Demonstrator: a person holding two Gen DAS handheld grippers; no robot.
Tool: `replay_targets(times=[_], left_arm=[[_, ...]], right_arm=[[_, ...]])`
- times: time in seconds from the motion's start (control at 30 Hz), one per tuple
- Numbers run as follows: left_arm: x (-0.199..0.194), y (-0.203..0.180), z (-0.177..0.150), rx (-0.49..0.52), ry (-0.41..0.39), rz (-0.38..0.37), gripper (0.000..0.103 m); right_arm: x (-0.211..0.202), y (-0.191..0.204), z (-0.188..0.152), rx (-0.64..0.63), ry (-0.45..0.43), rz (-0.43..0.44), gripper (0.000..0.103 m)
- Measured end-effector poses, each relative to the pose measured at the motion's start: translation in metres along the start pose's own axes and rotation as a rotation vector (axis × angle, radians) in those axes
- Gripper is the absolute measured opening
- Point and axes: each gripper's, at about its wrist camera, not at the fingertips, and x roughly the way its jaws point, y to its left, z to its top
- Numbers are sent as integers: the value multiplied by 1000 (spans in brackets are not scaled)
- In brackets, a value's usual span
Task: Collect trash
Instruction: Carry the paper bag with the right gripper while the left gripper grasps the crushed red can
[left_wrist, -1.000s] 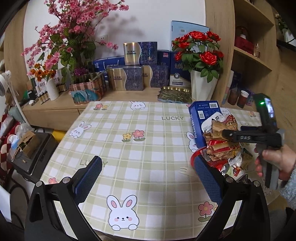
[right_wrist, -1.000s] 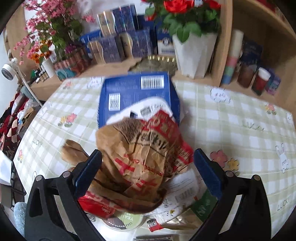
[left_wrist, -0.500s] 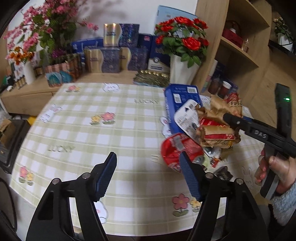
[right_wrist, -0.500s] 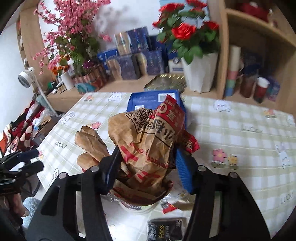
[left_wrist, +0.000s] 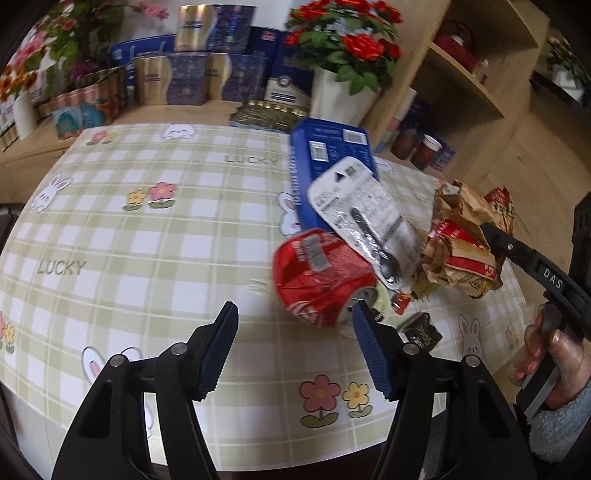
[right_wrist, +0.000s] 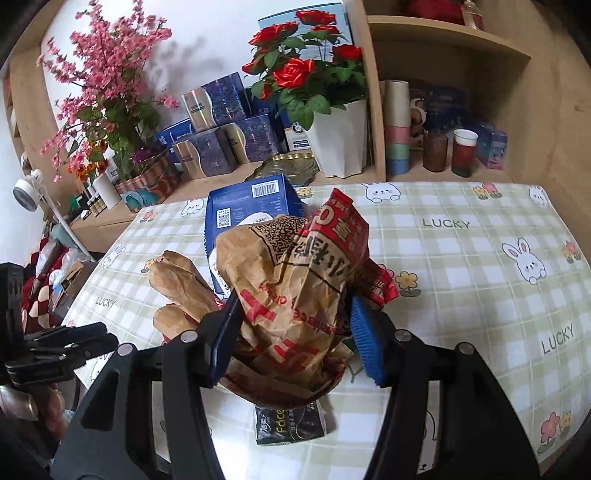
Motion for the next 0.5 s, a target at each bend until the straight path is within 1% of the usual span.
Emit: replay_targets(times=[0.1, 0.2, 0.27, 0.33, 0.4, 0.5], left_arm=[[6, -16, -1, 73, -7, -8, 63], [15, -33, -1, 171, -21, -14, 63], [23, -40, -1, 214, -22, -21, 59], [31, -43, 1, 251, -10, -33, 50], [39, -43, 2, 275, 6, -46, 46], [48, -47, 3, 323, 23, -73, 42]], right_arm=[[-1, -1, -3, -4, 3, 6, 58], [-3, -1, -6, 0, 8, 12, 58], [-4, -3, -7, 7, 10, 16, 58], [-5, -4, -7, 12, 11, 17, 58], [-7, -6, -8, 17, 12, 18, 58], [-8, -10, -8, 22, 12, 16, 58]])
